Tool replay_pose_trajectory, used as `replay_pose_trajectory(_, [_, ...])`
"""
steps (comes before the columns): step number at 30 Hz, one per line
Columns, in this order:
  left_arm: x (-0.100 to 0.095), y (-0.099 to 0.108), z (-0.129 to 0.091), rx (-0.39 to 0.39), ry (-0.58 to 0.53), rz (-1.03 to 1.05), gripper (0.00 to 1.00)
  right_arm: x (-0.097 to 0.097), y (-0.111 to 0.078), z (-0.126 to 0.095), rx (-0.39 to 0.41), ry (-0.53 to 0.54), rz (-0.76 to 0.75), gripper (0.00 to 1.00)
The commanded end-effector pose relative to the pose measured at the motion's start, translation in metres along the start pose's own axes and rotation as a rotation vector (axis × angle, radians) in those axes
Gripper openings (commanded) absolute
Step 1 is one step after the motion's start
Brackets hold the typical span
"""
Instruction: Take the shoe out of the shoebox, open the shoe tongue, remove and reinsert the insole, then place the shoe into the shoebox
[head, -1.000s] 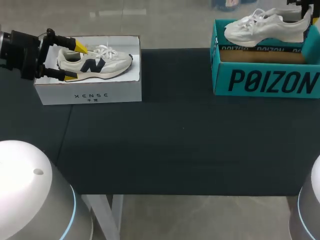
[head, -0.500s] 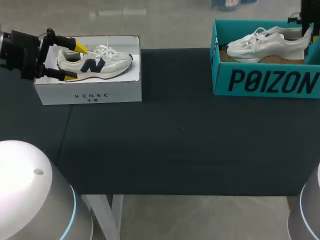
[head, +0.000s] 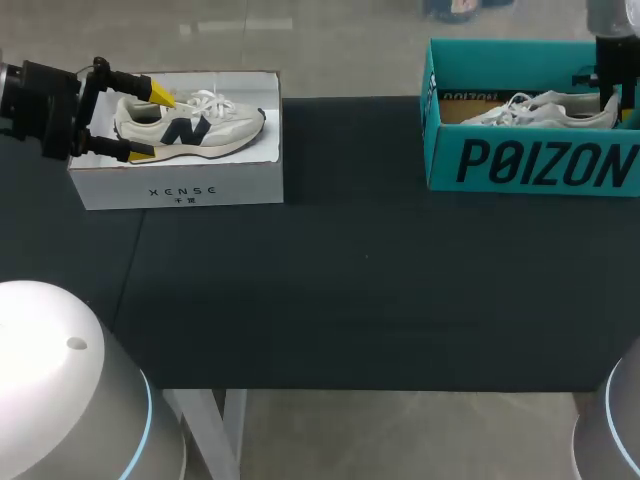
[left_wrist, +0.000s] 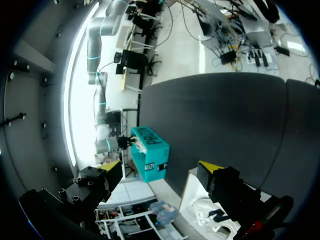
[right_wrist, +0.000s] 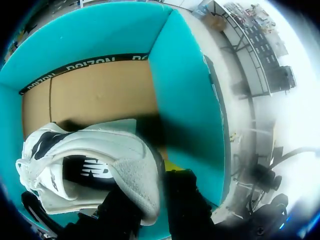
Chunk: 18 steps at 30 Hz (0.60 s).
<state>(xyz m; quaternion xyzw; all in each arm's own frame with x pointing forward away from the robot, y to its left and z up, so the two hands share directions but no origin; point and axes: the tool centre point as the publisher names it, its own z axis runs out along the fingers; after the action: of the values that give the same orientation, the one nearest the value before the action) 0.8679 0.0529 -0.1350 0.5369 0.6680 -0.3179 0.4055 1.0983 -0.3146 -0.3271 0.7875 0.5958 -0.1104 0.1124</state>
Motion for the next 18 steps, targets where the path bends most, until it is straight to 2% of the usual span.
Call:
replay_pose_trajectory(1, [0.000,0.000,0.000,0.000,0.004,0.000,1.00,0.003,0.006,0.011,0.007,0.005,-0.004,0.00])
replay_pose_trajectory(7, [0.000,0.000,0.000,0.000,0.004,0.000,1.00,0.008,0.008,0.025,0.024,-0.008,-0.006,0.00])
replay_pose_trajectory(15, [0.000,0.000,0.000,0.000,0.004,0.000,1.00,0.008,0.005,0.031,0.039,-0.023,-0.008,0.00])
replay_pose_trajectory(16, [0.000,0.000,0.000,0.000,0.004,0.000,1.00,0.007,0.005,0.030,0.042,-0.023,-0.005,0.12])
replay_pose_trajectory(18, [0.000,0.000,0.000,0.000,0.004,0.000,1.00,0.005,0.004,0.027,0.044,-0.025,0.002,0.42])
